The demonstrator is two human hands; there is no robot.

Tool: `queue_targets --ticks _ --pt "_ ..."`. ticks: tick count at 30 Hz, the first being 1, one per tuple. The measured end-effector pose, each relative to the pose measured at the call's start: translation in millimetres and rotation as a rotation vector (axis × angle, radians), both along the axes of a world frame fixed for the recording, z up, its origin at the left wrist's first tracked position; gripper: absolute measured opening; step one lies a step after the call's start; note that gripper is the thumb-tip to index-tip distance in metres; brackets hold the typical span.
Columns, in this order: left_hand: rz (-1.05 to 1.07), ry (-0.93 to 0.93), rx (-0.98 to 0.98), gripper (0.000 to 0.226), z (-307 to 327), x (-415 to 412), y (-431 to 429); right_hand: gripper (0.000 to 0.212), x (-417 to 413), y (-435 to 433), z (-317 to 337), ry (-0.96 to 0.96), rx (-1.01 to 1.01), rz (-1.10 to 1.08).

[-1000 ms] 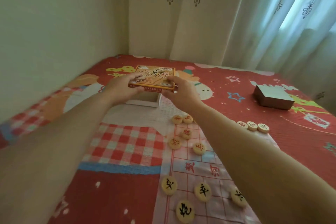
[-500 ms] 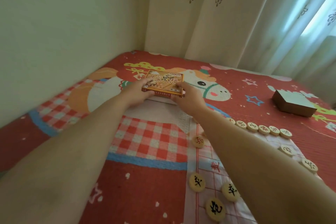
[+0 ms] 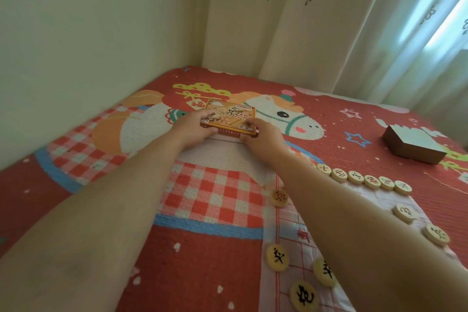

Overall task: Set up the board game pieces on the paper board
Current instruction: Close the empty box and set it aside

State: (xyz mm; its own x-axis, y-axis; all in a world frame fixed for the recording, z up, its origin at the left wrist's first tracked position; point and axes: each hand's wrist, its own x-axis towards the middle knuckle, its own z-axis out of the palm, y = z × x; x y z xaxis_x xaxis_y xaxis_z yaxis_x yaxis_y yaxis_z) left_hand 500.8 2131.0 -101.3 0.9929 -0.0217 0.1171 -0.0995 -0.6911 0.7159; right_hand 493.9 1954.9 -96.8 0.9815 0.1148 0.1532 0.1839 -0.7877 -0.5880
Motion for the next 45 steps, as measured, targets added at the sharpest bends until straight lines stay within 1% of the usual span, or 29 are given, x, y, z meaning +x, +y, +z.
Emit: queue_targets --ticks 5,9,11,14,17,22,26,29,32,35,40,45 --pt "0.020 -0.001 0.028 0.057 -1 2 1 0.046 5 -1 4 0.025 -0.041 0.008" --pt "0.040 -0.006 0.062 0.059 -4 2 1 0.037 7 -1 10 0.038 -0.129 0.034" --pt "0.069 0.005 0.136 0.061 -7 2 1 0.034 8 0 11 0.042 -0.184 0.044" --pt "0.141 0.003 0.297 0.062 -10 3 -1 0.036 9 1 9 0.061 -0.275 0.057" --pt "0.145 0.003 0.343 0.062 -8 3 -5 0.040 11 -6 6 0.073 -0.283 0.047" --pt "0.073 0.020 0.333 0.062 -6 2 -29 0.036 9 -36 11 0.090 -0.308 0.010" --pt "-0.048 -0.001 0.320 0.052 -1 2 -77 0.044 7 -87 14 0.150 -0.264 -0.091" --pt "-0.120 -0.005 0.278 0.045 1 4 -115 0.045 -1 -127 16 0.165 -0.255 -0.152" --pt "-0.152 -0.009 0.238 0.034 3 4 -149 0.046 -10 -164 17 0.167 -0.249 -0.210" --pt "-0.190 -0.013 0.243 0.032 3 2 -175 0.049 -17 -190 18 0.178 -0.258 -0.234" --pt "-0.214 -0.012 0.253 0.030 5 2 -196 0.049 -21 -209 15 0.163 -0.269 -0.268" --pt "-0.206 -0.006 0.236 0.031 3 3 -197 0.046 -18 -212 8 0.135 -0.246 -0.283"
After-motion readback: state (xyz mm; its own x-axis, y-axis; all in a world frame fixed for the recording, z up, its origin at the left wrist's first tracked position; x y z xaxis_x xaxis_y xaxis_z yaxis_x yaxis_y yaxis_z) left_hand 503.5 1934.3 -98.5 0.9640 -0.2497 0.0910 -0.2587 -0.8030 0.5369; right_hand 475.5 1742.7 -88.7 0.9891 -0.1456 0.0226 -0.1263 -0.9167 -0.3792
